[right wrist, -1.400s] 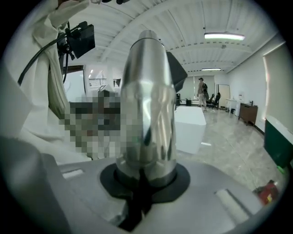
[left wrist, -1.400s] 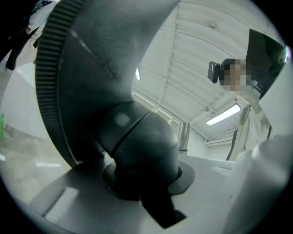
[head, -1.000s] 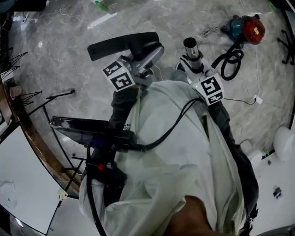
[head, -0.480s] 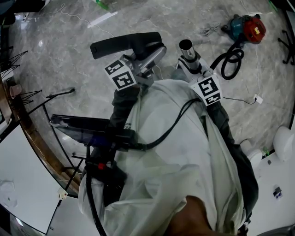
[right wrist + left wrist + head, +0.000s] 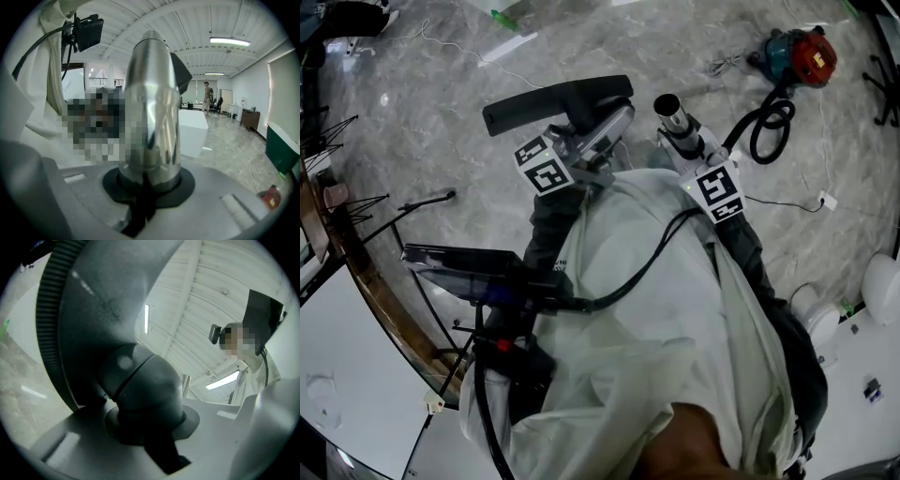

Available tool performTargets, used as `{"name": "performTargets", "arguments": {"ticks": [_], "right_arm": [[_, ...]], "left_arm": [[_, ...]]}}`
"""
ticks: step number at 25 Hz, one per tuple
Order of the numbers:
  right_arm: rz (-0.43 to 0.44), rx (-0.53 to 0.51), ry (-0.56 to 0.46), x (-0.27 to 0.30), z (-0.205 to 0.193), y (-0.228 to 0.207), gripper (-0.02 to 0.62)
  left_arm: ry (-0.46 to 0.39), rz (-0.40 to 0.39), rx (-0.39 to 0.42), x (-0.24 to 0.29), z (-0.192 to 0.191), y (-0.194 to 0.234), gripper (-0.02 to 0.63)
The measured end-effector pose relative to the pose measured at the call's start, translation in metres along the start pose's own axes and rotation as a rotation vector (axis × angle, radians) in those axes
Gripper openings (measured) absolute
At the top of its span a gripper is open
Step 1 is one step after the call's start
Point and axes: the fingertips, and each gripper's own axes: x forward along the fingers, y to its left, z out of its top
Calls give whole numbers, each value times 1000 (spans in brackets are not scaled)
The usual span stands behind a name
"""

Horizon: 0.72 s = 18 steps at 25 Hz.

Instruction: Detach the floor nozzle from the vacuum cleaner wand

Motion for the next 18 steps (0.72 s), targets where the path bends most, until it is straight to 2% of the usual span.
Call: {"name": "performTargets", "arguments": {"ticks": [18], "right_arm": [[-6, 15, 1, -6, -8, -1, 41]], "left_arm": [[18, 7, -34, 7, -12, 0, 75]]}}
